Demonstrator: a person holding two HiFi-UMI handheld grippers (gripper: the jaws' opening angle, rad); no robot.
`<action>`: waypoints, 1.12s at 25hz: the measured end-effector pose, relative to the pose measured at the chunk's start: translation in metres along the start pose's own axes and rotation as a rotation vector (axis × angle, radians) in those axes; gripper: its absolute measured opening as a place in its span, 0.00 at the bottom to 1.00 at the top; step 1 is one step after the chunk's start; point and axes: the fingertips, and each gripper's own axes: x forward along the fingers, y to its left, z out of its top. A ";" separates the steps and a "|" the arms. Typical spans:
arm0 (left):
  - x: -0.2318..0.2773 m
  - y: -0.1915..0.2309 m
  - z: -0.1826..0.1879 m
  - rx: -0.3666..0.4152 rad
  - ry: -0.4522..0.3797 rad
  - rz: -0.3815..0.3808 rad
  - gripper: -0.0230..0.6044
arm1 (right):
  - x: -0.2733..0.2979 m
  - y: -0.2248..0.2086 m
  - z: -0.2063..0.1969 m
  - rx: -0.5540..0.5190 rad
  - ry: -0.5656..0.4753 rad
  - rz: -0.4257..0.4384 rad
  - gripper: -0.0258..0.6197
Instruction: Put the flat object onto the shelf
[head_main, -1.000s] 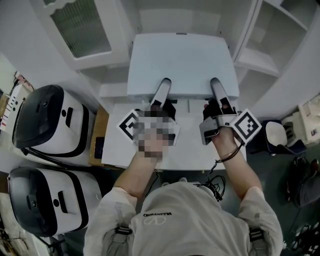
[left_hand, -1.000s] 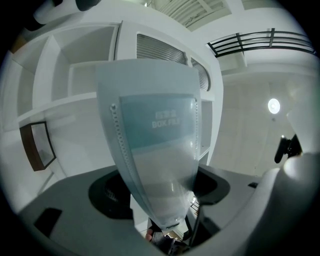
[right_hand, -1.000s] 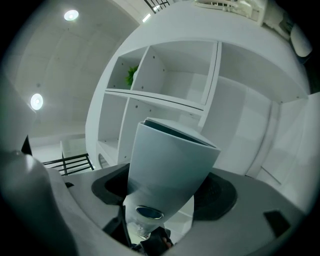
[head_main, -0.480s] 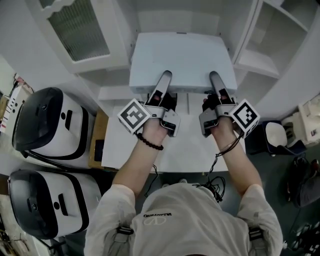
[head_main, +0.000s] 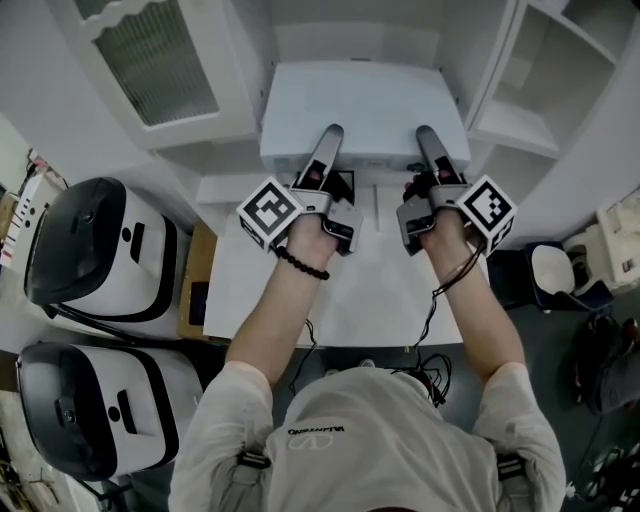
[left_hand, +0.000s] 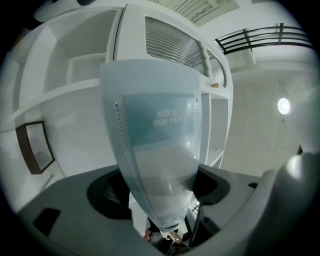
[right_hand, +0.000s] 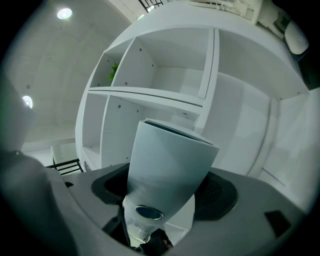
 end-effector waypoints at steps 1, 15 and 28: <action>0.001 0.001 0.001 0.003 -0.002 0.004 0.57 | 0.002 0.000 0.000 0.001 -0.001 -0.001 0.62; 0.031 0.014 0.015 -0.010 -0.013 0.024 0.57 | 0.033 -0.009 0.013 0.019 0.001 -0.024 0.62; 0.046 0.019 0.019 0.000 -0.017 0.031 0.58 | 0.052 -0.015 0.020 0.027 0.023 -0.018 0.63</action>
